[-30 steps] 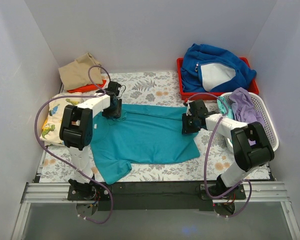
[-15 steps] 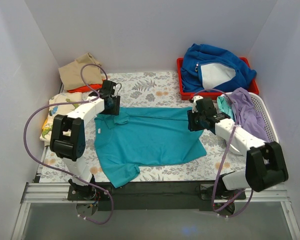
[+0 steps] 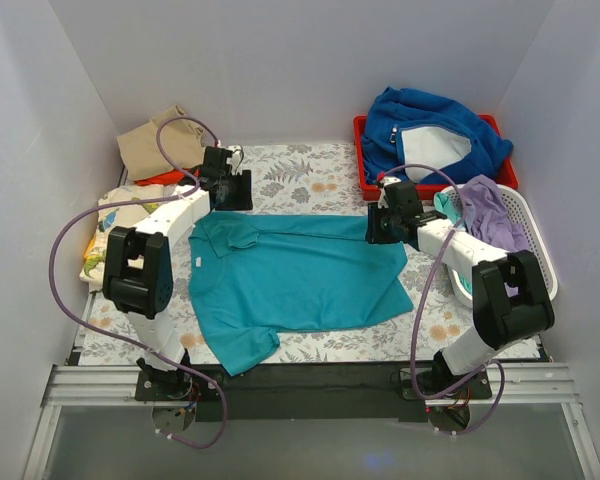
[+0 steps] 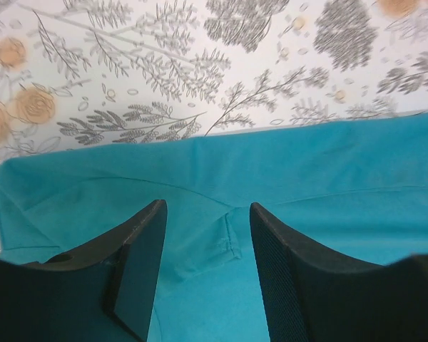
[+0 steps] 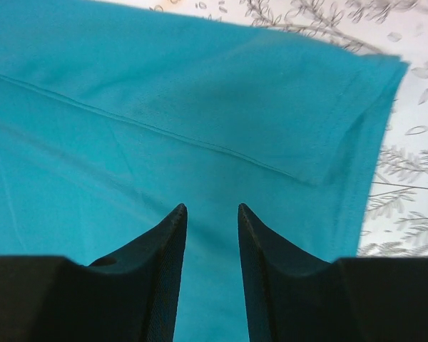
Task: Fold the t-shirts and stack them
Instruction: Flatten the tshirt out, then fold the tshirt
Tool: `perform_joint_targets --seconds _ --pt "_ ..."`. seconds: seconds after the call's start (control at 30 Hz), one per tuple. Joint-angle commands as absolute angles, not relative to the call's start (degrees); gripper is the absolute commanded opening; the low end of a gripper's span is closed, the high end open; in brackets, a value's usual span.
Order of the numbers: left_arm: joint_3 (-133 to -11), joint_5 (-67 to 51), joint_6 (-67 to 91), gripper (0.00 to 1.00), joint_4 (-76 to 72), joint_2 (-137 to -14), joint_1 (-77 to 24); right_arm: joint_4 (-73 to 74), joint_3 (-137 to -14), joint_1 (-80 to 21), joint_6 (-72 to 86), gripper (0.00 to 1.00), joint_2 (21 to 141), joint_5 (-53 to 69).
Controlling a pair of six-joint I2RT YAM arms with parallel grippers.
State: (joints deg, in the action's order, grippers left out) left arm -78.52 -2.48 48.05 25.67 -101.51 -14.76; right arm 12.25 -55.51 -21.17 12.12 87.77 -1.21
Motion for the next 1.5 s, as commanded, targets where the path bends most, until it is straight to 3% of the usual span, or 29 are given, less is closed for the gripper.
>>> perform_joint_targets --seconds 0.0,0.3,0.8,1.47 --pt "-79.4 -3.9 49.3 0.49 25.8 -103.7 -14.7 7.8 -58.2 -20.1 17.8 0.41 89.8 3.1" --pt "-76.9 -4.0 48.5 0.49 25.3 -104.8 -14.7 6.3 -54.1 -18.4 29.4 0.40 89.5 0.3" --pt "-76.3 -4.4 48.4 0.48 25.2 -105.8 -14.7 8.7 -52.1 -16.7 27.9 0.40 90.8 -14.1" --pt "-76.4 -3.3 48.2 0.49 25.5 -106.3 -14.7 1.0 -51.9 -15.3 26.5 0.40 95.0 -8.7"
